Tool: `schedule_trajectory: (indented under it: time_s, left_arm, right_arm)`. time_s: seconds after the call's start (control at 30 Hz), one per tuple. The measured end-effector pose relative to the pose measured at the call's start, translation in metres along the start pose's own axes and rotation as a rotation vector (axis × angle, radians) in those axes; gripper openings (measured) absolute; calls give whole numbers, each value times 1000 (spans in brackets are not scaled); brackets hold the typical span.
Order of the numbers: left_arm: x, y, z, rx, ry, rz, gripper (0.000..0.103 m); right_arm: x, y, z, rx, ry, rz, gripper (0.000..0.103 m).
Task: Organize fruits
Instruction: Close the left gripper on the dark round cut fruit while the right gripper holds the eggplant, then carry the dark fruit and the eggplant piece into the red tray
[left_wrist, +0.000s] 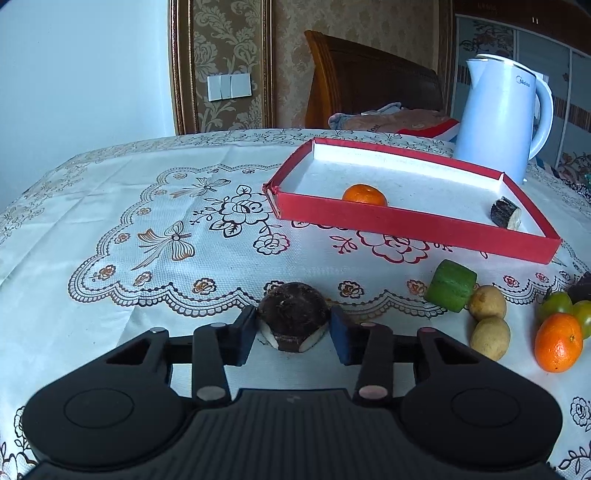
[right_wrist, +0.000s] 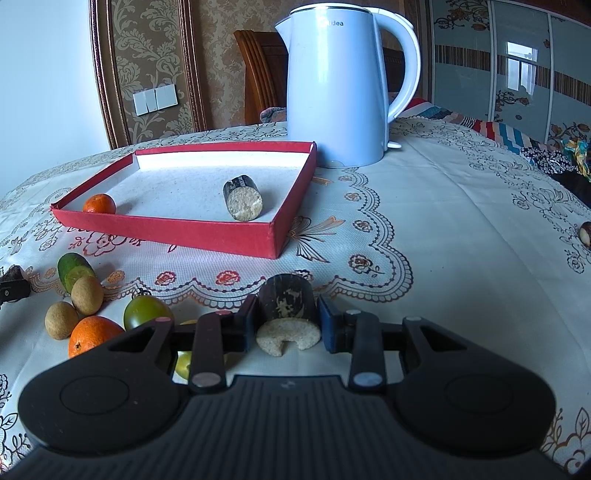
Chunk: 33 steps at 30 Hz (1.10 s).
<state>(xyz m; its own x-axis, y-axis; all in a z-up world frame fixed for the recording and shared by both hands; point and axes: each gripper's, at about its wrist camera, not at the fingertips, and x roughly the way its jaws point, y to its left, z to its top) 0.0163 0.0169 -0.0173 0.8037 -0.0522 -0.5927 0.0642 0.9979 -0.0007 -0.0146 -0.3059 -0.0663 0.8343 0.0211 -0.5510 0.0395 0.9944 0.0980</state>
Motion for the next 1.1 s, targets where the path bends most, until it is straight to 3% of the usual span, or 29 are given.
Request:
schedule_trajectory:
  time_s: [0.47,0.63,1.1]
  left_arm:
    - [-6,3,1,-25,-44,19,42]
    - [-4,-1,6,-20,-45,18,42]
    - [11,-30,43,14,-73,-31,42]
  right_arm:
    - [-11,-5,0,23,-58,4,32]
    - [-14,2,3,-23,-80,-8,32]
    - [-3,24,41,-92,-147,-4,32]
